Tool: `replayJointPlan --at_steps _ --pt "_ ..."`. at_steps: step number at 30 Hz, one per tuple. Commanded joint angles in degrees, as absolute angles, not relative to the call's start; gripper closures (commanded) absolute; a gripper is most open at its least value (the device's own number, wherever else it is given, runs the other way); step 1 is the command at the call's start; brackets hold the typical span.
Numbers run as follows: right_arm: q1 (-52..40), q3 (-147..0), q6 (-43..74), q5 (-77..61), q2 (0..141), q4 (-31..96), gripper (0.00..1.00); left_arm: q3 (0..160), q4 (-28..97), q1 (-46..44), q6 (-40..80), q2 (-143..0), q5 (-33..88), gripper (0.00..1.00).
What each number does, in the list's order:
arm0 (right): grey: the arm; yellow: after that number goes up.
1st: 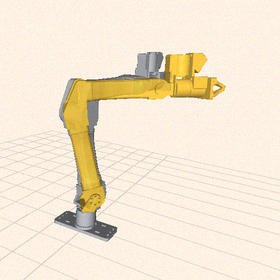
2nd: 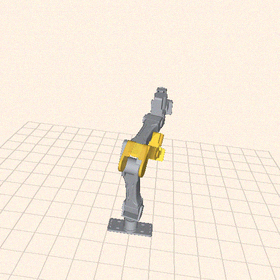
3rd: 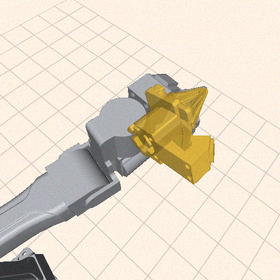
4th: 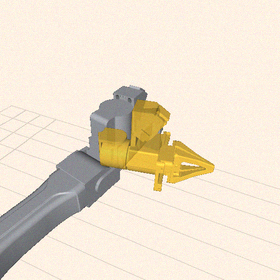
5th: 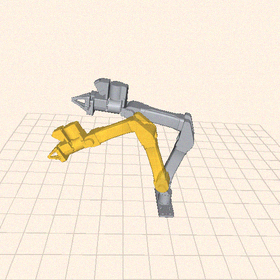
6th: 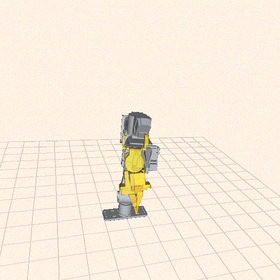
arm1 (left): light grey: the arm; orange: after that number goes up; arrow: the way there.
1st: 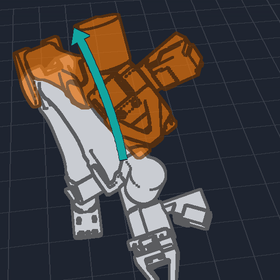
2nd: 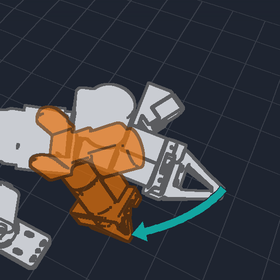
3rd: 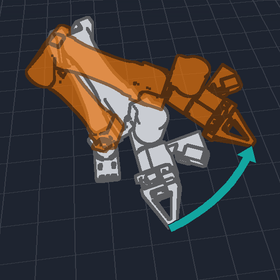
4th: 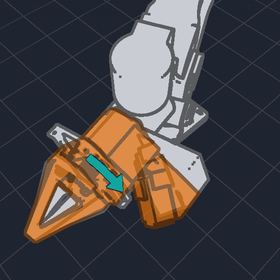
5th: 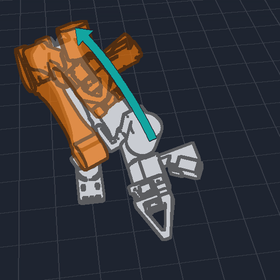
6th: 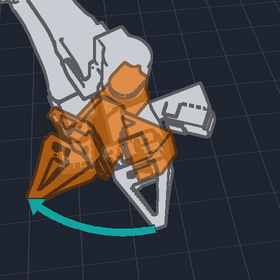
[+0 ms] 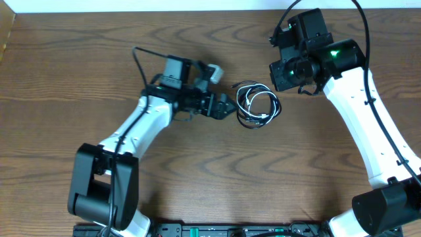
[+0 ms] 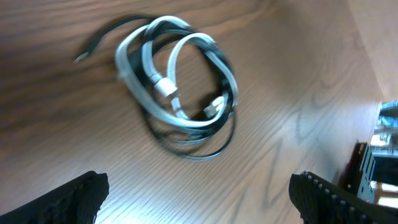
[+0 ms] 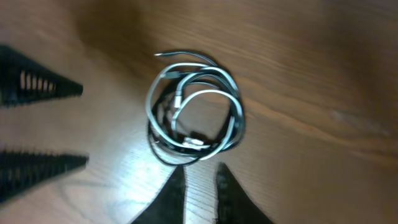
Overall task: Untangle cables
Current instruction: 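Lower the left gripper onto the cable bundle and grasp it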
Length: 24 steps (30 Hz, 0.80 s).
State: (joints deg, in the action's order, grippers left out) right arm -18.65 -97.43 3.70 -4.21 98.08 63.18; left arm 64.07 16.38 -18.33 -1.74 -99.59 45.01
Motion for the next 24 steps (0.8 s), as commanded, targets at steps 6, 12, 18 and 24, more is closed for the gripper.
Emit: replayJointPlan --at_steps 6,12,18,24 --pt "-18.1 -98.2 19.6 12.5 97.7 65.0 0.81 63.6 10.3 -24.1 3.5 -103.8 37.5 0.02" --pt "-16.0 -98.2 22.2 13.3 97.7 64.9 0.8 63.6 6.2 -25.4 9.2 -108.4 36.8 0.02" --pt "-15.8 -98.2 20.1 13.4 97.7 65.0 0.8 63.6 -0.3 -26.3 12.8 -111.7 40.4 0.02" --pt "-15.8 -98.2 20.1 13.4 97.7 64.9 0.79 63.6 -3.8 -27.1 14.7 -111.9 43.1 0.02"
